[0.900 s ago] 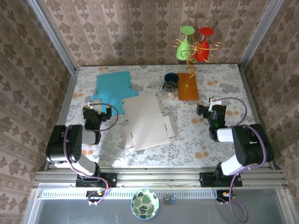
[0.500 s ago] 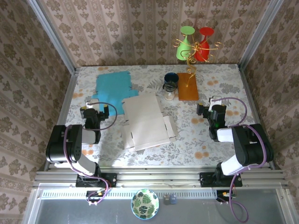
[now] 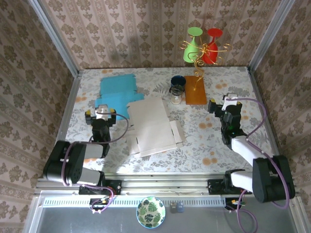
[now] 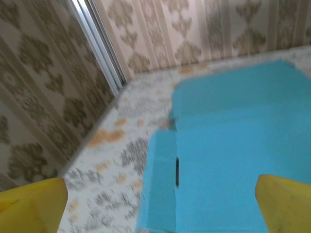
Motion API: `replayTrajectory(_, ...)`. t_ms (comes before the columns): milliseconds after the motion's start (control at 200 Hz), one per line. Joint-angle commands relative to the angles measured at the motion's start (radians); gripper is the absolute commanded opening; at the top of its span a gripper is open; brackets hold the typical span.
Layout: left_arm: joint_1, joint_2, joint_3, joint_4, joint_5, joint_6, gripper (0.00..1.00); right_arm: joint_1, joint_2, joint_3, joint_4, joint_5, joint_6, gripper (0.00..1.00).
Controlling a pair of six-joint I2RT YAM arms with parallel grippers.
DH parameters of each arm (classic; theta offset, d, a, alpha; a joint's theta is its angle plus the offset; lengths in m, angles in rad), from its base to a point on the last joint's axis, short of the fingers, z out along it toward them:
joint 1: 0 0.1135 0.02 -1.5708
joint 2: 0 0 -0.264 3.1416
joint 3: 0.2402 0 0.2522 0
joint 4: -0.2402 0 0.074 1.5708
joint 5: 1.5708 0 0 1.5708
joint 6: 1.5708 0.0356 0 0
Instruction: Fold the paper box
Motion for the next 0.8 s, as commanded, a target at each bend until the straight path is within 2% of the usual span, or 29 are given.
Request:
replayTrajectory(0,-0.067,-0.108,0.101,-0.057,-0.083,0.128,1.00,0.064,-0.138,0.142,-0.205,0.112,0.011,1.00)
replayTrajectory(45,-0.108,-0.138,0.166,-0.085,-0.161,0.110,1.00,0.091,-0.171,0.225,-0.320,0.154,0.062,1.00)
replayTrajectory(80,-0.134,-0.177,0.226,-0.198,-0.238,0.015,1.00,0.095,-0.177,0.301,-0.464,0.187,0.195,1.00)
replayTrajectory(105,-0.154,-0.223,0.291,-0.431,-0.292,-0.094,1.00,0.087,-0.172,0.358,-0.608,0.186,0.310,1.00)
replayTrajectory(125,-0.166,-0.262,0.341,-0.642,-0.301,-0.236,1.00,0.074,-0.164,0.396,-0.705,0.169,0.384,1.00)
replayTrajectory(160,-0.151,-0.313,0.401,-0.891,-0.235,-0.428,1.00,0.058,-0.151,0.445,-0.869,0.178,0.529,1.00)
replayTrajectory(185,-0.112,-0.329,0.408,-0.942,-0.176,-0.549,1.00,0.047,-0.142,0.462,-0.987,0.203,0.640,1.00)
replayTrajectory(215,-0.046,-0.342,0.399,-0.978,-0.038,-0.682,1.00,0.024,-0.137,0.477,-1.089,0.188,0.731,1.00)
replayTrajectory(260,0.059,-0.337,0.381,-0.997,0.165,-0.842,1.00,-0.043,-0.141,0.455,-1.090,0.012,0.708,1.00)
replayTrajectory(300,0.107,-0.312,0.393,-1.065,0.252,-0.934,1.00,-0.070,-0.143,0.445,-1.046,-0.102,0.670,1.00)
replayTrajectory(330,0.109,-0.284,0.419,-1.130,0.286,-0.937,1.00,-0.056,-0.134,0.461,-1.087,-0.111,0.669,0.99)
replayTrajectory(450,0.028,-0.173,0.522,-1.350,0.383,-0.820,1.00,0.048,-0.082,0.534,-1.287,-0.138,0.641,0.78)
replayTrajectory(555,-0.056,-0.117,0.578,-1.527,0.446,-0.728,0.92,0.187,-0.072,0.513,-1.346,-0.195,0.648,0.66)
replayTrajectory(615,-0.098,-0.103,0.598,-1.611,0.432,-0.674,0.85,0.271,-0.080,0.479,-1.335,-0.238,0.665,0.64)
replayTrajectory(670,-0.106,-0.089,0.612,-1.665,0.464,-0.617,0.80,0.330,-0.082,0.444,-1.309,-0.285,0.686,0.64)
replayTrajectory(795,-0.104,-0.056,0.638,-1.717,0.527,-0.478,0.76,0.395,-0.052,0.366,-1.191,-0.443,0.738,0.63)
